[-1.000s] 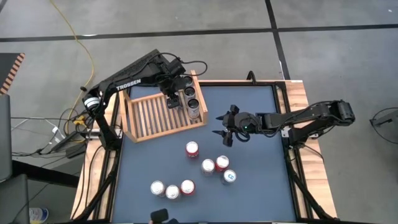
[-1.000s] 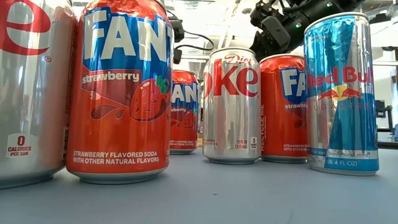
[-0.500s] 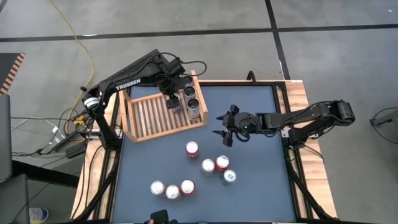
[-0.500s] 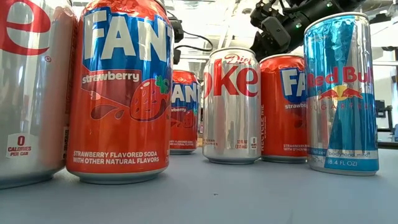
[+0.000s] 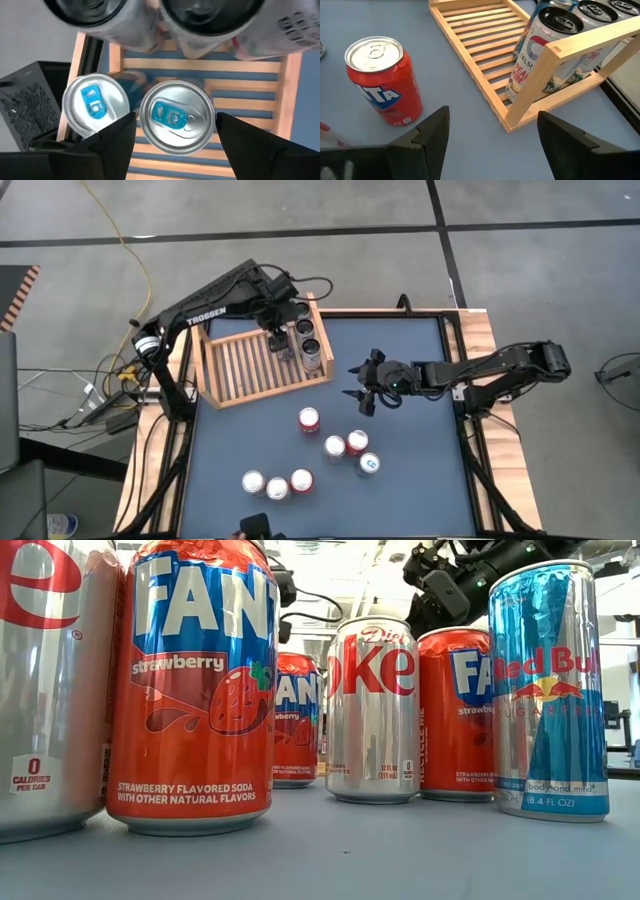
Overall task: Place canned beverage on shelf
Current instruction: Put the left blue soda can on the shelf aligned with the other blue soda can
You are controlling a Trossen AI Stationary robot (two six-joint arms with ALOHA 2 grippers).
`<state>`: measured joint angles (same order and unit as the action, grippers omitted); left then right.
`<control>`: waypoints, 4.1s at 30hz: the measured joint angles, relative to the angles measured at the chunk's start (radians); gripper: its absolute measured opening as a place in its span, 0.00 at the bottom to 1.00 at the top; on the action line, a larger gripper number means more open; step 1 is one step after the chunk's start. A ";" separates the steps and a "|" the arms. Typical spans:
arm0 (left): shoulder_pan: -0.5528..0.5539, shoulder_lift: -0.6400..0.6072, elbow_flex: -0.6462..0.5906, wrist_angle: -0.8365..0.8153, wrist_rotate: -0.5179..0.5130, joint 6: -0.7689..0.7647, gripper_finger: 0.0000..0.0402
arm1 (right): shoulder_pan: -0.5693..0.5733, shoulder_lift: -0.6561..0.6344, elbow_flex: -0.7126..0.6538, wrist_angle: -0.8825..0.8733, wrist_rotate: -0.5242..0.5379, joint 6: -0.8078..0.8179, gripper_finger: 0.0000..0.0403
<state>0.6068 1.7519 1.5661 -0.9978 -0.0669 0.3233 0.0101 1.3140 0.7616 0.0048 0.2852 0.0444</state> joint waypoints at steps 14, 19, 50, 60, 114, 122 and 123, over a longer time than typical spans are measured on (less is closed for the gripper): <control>-0.031 0.000 0.000 -0.019 -0.042 -0.017 0.68 | 0.000 0.000 0.000 0.001 0.000 0.000 0.69; -0.033 0.000 0.002 -0.025 -0.045 -0.023 0.68 | 0.000 0.000 0.000 0.002 0.000 0.000 0.69; -0.238 -0.006 0.085 -0.134 0.036 -0.110 0.16 | 0.000 0.000 0.000 -0.032 0.000 0.001 0.69; -0.129 -0.005 -0.020 -0.036 0.082 -0.111 0.00 | 0.003 0.000 0.000 -0.066 0.000 0.008 0.69; -0.142 -0.005 -0.131 0.107 0.044 -0.170 0.00 | 0.002 0.000 0.000 -0.066 0.000 0.016 0.69; -0.212 -0.005 -0.131 0.108 -0.052 -0.184 0.00 | 0.002 0.000 0.000 -0.071 0.000 0.019 0.69; -0.214 -0.005 -0.131 0.107 -0.064 -0.185 0.00 | 0.002 0.000 0.000 -0.074 0.000 0.019 0.69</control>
<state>0.3931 1.7466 1.4353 -0.8911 -0.1307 0.1379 0.0124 1.3140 0.7612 -0.0691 0.2852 0.0635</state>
